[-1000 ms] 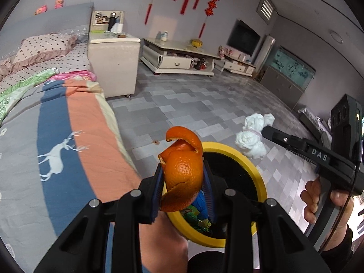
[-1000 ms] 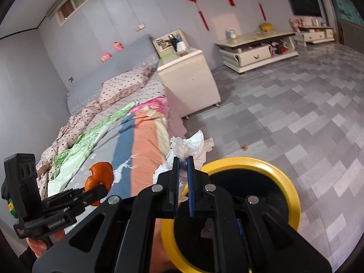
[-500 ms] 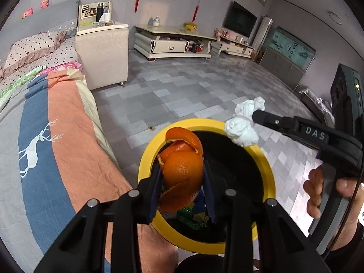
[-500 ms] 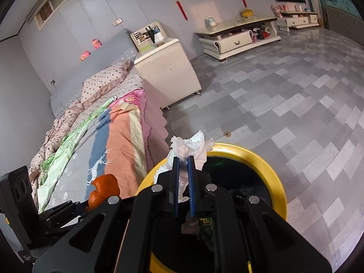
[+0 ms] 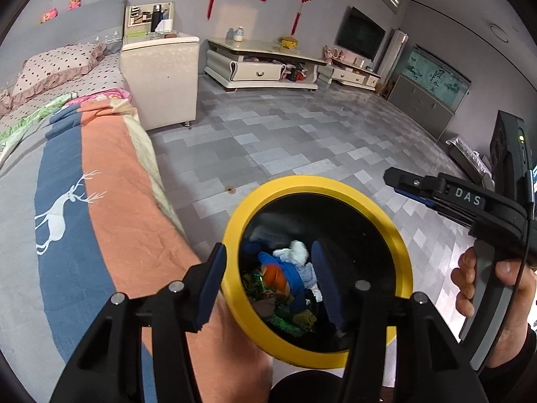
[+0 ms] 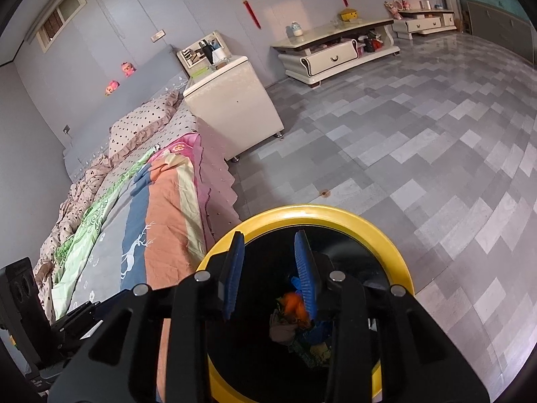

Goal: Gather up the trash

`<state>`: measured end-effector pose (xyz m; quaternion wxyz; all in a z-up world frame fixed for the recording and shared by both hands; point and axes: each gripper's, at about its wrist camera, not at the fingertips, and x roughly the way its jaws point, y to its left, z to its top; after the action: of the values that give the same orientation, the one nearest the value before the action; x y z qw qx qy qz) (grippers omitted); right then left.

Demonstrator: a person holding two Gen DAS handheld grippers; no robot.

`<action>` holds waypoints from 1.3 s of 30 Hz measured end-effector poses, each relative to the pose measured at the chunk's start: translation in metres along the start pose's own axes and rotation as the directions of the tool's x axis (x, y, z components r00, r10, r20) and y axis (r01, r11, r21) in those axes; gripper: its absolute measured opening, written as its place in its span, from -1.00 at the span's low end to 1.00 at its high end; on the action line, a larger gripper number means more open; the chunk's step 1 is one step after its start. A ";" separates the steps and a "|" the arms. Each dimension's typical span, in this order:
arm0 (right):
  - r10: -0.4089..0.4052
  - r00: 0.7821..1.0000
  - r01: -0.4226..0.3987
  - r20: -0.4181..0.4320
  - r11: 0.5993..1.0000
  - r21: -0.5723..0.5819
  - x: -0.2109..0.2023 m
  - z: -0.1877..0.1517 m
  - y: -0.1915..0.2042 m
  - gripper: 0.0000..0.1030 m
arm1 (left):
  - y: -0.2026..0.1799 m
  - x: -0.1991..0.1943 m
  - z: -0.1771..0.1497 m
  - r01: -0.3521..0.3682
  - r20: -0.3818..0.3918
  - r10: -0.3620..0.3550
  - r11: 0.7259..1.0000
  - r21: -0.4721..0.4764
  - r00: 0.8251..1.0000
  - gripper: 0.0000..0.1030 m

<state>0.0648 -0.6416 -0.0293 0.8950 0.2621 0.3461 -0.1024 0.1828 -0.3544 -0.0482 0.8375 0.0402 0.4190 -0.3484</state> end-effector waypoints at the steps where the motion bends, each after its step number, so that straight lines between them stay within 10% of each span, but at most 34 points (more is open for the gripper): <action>1: 0.000 1.000 0.000 0.000 1.000 -0.002 0.000 0.000 -0.001 -0.41 | 0.001 -0.001 0.000 -0.002 0.001 0.002 1.000 -0.003 1.000 -0.03; 22: 0.117 0.988 -0.131 -0.104 0.982 -0.140 0.028 -0.036 0.131 -0.29 | 0.101 -0.071 -0.026 -0.149 0.063 0.159 0.979 -0.136 0.985 -0.03; 39: 0.227 0.941 -0.298 -0.252 0.907 -0.299 0.064 -0.109 0.287 -0.27 | 0.231 -0.156 -0.092 -0.310 0.066 0.350 0.891 -0.333 0.935 -0.03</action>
<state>0.1552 -0.3413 -0.0262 0.8900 0.1612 0.4127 0.1079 0.2002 -0.0611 -0.0464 0.9043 -0.0460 0.4037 -0.1310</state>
